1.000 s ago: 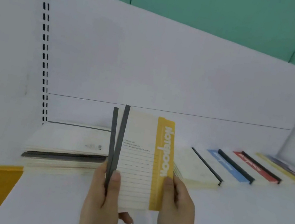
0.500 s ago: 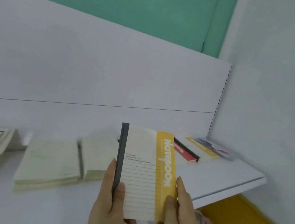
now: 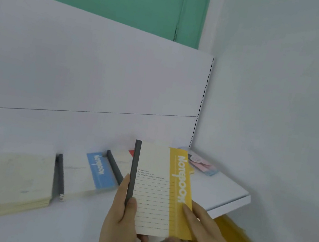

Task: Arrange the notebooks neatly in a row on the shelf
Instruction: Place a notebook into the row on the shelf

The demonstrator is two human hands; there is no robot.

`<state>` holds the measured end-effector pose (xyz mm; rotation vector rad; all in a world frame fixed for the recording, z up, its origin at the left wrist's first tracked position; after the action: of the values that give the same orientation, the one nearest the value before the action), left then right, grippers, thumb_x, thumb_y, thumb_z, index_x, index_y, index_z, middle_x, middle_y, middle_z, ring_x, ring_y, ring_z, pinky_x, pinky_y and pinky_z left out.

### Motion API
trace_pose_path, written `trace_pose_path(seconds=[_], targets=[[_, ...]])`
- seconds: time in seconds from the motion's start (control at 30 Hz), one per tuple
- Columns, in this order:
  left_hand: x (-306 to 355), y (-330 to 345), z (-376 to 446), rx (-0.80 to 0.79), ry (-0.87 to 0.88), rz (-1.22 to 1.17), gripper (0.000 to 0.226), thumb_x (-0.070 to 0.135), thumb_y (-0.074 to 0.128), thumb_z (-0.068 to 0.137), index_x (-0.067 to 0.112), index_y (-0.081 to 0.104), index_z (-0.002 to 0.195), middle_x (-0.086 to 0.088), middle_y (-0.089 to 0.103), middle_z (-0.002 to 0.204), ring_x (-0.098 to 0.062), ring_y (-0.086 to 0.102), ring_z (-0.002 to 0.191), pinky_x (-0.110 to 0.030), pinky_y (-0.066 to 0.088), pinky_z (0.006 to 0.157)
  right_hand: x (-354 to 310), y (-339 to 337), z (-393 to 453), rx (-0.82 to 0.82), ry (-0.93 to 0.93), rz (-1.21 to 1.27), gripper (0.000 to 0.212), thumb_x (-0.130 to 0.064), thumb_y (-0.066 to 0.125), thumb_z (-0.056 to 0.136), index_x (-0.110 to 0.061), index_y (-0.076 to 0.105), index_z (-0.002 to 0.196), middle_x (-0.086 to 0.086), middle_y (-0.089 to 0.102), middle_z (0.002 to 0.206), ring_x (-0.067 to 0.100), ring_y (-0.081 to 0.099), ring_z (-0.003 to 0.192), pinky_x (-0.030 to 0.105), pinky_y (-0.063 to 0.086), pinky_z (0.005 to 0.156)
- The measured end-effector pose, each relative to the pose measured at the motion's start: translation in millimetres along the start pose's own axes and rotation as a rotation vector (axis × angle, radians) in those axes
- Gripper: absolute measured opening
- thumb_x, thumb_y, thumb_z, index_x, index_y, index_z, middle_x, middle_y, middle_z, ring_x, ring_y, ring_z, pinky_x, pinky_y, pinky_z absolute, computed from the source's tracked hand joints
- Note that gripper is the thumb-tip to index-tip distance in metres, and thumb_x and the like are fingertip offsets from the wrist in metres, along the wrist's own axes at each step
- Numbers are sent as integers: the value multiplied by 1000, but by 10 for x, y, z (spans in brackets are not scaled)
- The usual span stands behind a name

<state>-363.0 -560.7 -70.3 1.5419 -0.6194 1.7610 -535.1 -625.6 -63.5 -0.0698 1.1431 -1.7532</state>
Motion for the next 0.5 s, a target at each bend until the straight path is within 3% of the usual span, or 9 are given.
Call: trace_pose_path(seconds=[0.03,0.07,0.13,0.17,0.23,0.3,0.4,0.5], targets=[[-11,100,92,-19,-9,-2,53,11,37,107,51,40,141,8,68,115,-31,68,67,-42,56,48,104,-22,78,-29,0,-40,72,-70,55,78,-47,24,139,-49,1,133,-31,14,114,-14,17,80],[-43,194,206,-36,-13,14,54,10,37,107,51,38,142,10,68,116,-27,68,68,-40,55,48,216,-25,186,-47,-27,-104,68,-67,58,79,-44,32,137,-44,8,134,-26,24,112,-14,17,83],[-106,374,453,-92,7,90,57,10,36,106,54,33,142,9,67,118,-19,67,67,-34,54,48,473,-30,353,3,-70,-149,63,-69,55,80,-25,64,124,-30,41,128,-7,43,109,-1,23,97],[-142,461,595,-115,21,148,58,9,36,105,56,32,139,10,66,116,-15,66,69,-30,53,51,607,-25,444,46,-65,-179,66,-72,48,81,-21,70,116,-24,51,123,0,48,108,7,28,97],[-204,615,886,-138,76,311,56,10,37,103,54,36,139,12,61,117,-7,62,89,-24,53,67,906,31,646,83,-78,-225,71,-75,36,85,-19,72,112,-15,58,121,6,51,109,13,36,91],[-274,729,1155,-110,163,523,50,14,41,100,39,38,144,10,54,119,-6,52,105,-24,46,88,1066,32,877,101,-105,-220,72,-75,35,86,-18,72,112,-9,63,118,7,51,108,13,40,88],[-353,857,1487,-78,224,761,51,27,45,99,27,32,149,9,52,127,-10,47,114,-31,45,101,1301,101,1218,137,-178,-232,72,-72,36,88,-13,72,110,-1,66,114,8,51,105,13,31,95],[-321,1022,1651,-164,215,1013,71,54,43,97,23,18,155,6,42,145,-16,39,130,-35,37,111,1561,213,1512,123,-215,-251,75,-73,30,88,-14,75,104,-1,69,112,7,51,103,12,32,90]])
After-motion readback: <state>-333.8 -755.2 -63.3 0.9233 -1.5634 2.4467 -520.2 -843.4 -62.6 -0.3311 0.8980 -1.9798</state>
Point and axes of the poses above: each hand's wrist, its own z-axis towards the middle knuckle, its own y-axis out of the palm, x = y × z, the point moved 3 cm from there along z, towards the middle knuckle
